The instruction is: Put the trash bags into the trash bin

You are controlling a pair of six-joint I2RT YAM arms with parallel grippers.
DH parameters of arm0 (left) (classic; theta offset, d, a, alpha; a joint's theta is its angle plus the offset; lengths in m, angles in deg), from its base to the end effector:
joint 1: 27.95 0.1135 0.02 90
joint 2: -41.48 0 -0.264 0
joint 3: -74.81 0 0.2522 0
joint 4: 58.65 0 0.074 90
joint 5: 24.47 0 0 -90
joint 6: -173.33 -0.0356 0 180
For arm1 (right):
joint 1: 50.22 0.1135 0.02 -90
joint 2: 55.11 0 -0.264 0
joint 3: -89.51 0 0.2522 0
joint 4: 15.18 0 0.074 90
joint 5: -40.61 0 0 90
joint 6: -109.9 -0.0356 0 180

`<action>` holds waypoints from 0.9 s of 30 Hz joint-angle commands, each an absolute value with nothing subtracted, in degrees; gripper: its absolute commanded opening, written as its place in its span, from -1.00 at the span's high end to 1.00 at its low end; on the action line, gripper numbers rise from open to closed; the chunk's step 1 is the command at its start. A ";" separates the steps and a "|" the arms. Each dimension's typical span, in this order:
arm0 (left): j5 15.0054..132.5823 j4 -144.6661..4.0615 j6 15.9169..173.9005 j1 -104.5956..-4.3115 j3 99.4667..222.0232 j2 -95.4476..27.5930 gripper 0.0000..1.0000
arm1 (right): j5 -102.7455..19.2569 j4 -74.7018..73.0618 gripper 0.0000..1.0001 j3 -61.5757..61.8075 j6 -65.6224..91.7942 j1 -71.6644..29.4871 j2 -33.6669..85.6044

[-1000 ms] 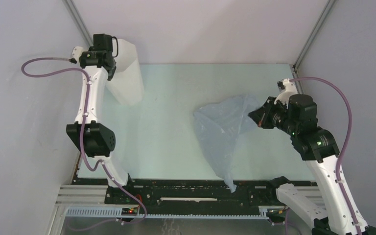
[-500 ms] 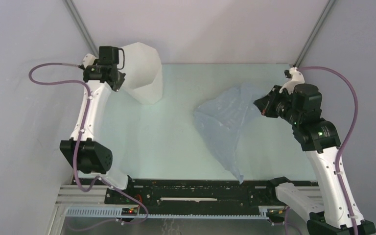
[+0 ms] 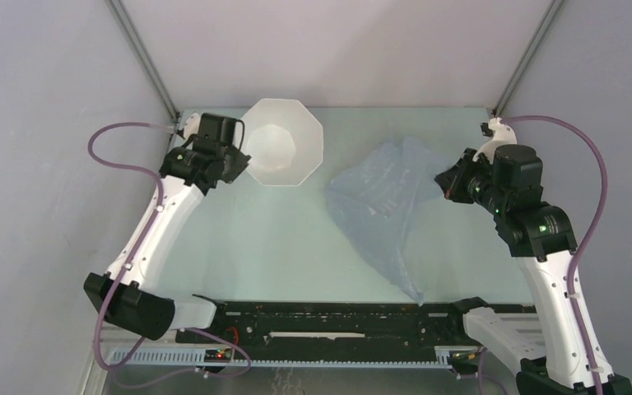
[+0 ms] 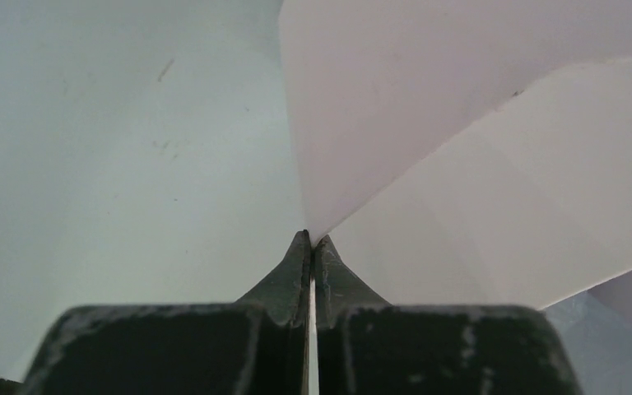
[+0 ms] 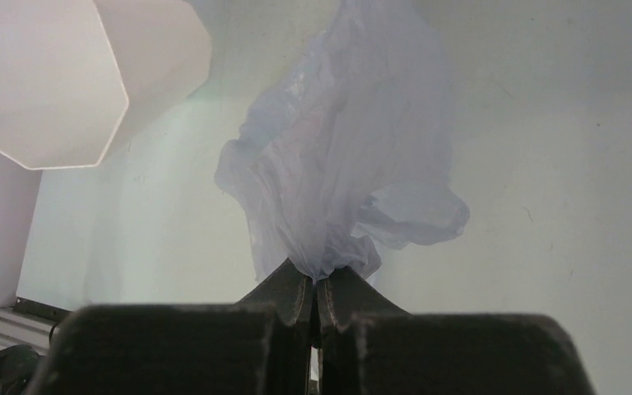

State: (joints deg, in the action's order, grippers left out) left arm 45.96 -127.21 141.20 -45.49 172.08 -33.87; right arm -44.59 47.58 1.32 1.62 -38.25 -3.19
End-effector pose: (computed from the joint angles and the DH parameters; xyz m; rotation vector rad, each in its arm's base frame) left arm 0.2525 -0.0673 0.3849 -0.9545 2.1352 -0.2489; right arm 0.1544 0.0358 0.4217 0.0599 2.0559 0.4152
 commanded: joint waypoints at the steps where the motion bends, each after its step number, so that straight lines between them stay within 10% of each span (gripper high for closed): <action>1: 51.16 -121.95 140.37 -47.11 169.11 -31.30 1.00 | -45.91 48.77 1.00 0.58 2.76 -38.63 -5.97; 27: 52.72 -122.44 145.14 -56.25 163.13 -21.76 1.00 | -41.28 49.16 1.00 3.43 0.72 -38.61 -7.80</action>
